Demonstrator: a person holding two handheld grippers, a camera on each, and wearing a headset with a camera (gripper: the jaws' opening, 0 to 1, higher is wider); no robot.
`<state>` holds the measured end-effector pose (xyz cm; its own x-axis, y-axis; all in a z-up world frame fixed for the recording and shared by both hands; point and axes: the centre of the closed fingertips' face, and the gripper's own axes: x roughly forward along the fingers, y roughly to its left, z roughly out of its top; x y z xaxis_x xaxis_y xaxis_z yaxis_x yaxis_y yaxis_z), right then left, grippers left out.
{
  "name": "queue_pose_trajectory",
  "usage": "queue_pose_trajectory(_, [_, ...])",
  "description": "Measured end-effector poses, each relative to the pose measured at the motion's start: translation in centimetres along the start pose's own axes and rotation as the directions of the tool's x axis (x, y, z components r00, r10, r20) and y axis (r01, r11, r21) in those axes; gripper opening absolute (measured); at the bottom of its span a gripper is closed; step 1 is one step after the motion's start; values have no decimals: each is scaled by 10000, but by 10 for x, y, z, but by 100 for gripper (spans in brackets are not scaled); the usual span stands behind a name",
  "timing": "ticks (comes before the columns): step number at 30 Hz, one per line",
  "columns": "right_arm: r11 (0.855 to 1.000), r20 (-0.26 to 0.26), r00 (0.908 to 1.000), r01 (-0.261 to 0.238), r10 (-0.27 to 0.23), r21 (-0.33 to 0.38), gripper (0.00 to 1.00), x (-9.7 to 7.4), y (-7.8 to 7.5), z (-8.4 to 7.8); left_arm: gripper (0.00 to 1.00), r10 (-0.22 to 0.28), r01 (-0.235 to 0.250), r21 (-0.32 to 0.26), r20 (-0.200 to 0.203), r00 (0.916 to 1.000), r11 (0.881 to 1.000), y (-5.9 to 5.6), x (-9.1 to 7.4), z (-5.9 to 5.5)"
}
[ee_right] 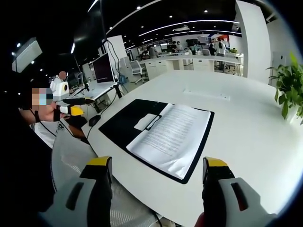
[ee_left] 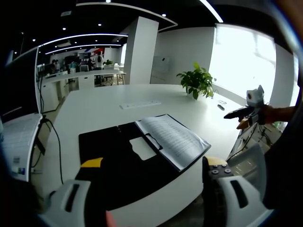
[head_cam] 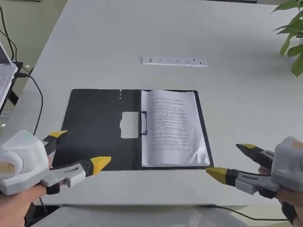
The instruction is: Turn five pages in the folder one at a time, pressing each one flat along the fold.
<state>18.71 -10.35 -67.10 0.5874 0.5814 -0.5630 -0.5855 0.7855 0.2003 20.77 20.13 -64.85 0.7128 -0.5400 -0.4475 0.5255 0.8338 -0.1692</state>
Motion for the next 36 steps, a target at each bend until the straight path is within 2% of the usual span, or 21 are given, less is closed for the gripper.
queue_pose_trajectory(7, [9999,82,9999,119,-120,85,78,-1,-2,1,81,-232,233,106,-96,9997,9997,-6,9,1])
queue_pose_trajectory(18, [9997,144,9998,135,-137,179,78,1,-3,2,79,-934,939,558,-104,9956,9940,-25,39,21])
queue_pose_trajectory(24, [9996,217,9996,153,-158,238,78,1,-4,3,77,-1514,1538,916,-333,9879,9838,-49,65,26])
queue_pose_trajectory(36, [9993,301,9994,128,-139,353,77,-1,-2,4,75,-2605,2659,1348,-564,9638,9545,-97,114,36])
